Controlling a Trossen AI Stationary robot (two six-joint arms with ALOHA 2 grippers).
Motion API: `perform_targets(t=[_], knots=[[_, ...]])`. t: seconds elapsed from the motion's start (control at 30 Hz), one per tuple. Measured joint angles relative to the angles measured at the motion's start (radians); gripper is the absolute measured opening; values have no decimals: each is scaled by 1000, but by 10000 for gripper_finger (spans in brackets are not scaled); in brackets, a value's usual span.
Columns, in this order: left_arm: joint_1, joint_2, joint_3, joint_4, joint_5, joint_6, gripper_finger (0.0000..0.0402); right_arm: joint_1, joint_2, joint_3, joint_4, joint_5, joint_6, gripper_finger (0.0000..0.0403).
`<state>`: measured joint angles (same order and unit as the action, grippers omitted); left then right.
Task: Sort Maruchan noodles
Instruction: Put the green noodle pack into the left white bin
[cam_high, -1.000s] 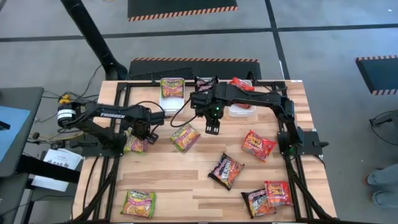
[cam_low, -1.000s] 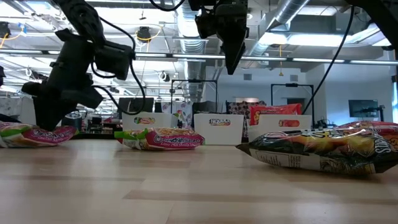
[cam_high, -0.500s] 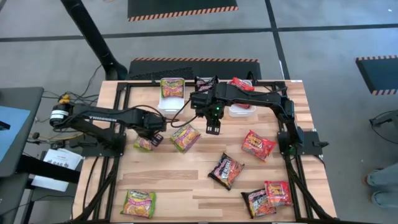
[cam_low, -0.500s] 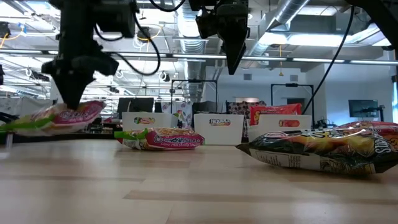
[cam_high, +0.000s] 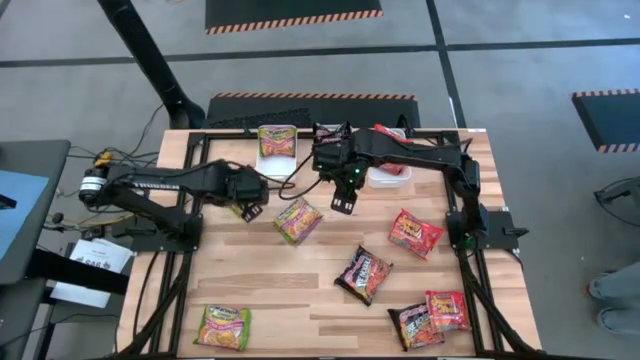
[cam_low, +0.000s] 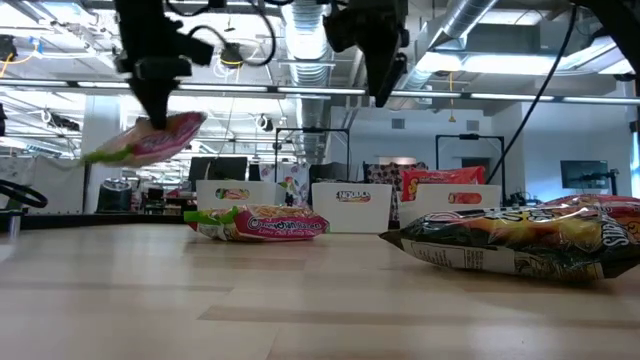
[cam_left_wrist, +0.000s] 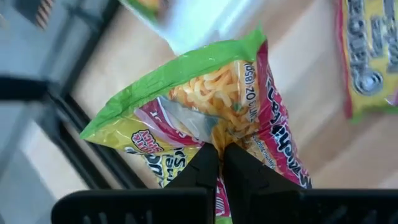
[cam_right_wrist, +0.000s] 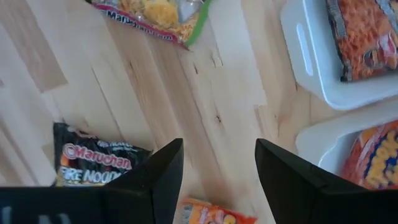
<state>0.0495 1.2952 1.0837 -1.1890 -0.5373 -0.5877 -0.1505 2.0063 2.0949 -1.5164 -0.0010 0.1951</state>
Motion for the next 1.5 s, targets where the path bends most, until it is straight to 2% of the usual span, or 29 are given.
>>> perform_targets(t=[0.17, 0.4, 0.77, 0.93, 1.03, 1.17, 1.5], knots=[[91, -1, 59, 8, -87, 233, 0, 4, -31, -1, 2, 1, 94, 223], [254, -1, 98, 112, -132, 617, 0, 4, -63, 1, 20, 3, 199, 223], [457, -1, 106, 498, -129, 1303, 0, 4, -71, 0, 81, 3, 226, 223], [504, -1, 106, 626, -115, 1527, 0, 4, -70, 0, 130, 4, 226, 223], [524, 11, 107, 682, -71, 1603, 0, 4, -70, 0, 141, 4, 226, 223], [537, 60, 107, 720, -74, 1622, 0, 4, -70, 0, 152, 6, 226, 223], [526, 237, 107, 717, -114, 1494, 0, 4, -70, 0, 170, 7, 250, 223]])
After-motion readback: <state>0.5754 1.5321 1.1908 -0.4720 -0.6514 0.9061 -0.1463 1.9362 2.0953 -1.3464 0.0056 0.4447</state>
